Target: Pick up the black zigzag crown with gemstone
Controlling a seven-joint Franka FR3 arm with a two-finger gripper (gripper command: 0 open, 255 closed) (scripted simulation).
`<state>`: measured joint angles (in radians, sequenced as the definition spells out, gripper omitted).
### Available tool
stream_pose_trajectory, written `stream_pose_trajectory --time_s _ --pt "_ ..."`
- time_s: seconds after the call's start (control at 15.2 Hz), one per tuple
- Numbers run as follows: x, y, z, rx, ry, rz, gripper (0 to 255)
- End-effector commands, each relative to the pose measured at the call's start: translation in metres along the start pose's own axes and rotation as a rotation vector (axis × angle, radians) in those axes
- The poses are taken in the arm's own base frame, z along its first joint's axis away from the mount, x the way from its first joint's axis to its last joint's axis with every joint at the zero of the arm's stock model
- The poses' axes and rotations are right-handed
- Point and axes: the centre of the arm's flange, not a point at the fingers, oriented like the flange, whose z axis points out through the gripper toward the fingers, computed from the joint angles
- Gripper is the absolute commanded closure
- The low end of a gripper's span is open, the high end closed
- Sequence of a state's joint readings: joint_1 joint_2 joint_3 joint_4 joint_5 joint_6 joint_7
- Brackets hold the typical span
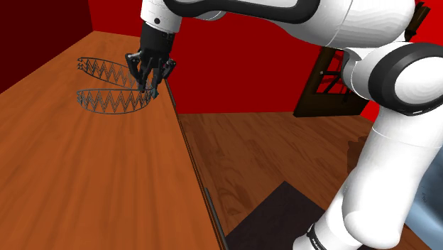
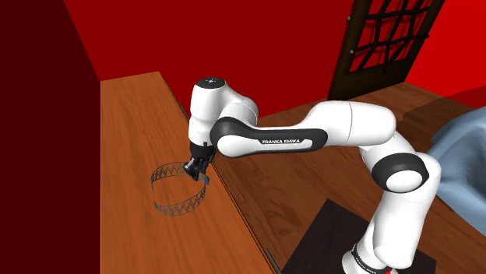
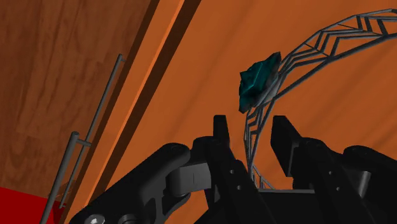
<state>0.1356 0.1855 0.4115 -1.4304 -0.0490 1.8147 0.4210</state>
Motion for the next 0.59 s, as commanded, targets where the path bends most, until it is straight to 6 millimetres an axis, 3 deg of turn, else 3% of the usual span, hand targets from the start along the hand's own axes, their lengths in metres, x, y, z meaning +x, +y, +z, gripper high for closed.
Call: stream_pose_trajectory --time_s 0.0,0.53 --pt "-0.0001 0.0001 0.0004 0.000 0.000 0.000 255" --pt "0.0010 -0.0001 -0.0047 0.000 0.000 0.000 255"
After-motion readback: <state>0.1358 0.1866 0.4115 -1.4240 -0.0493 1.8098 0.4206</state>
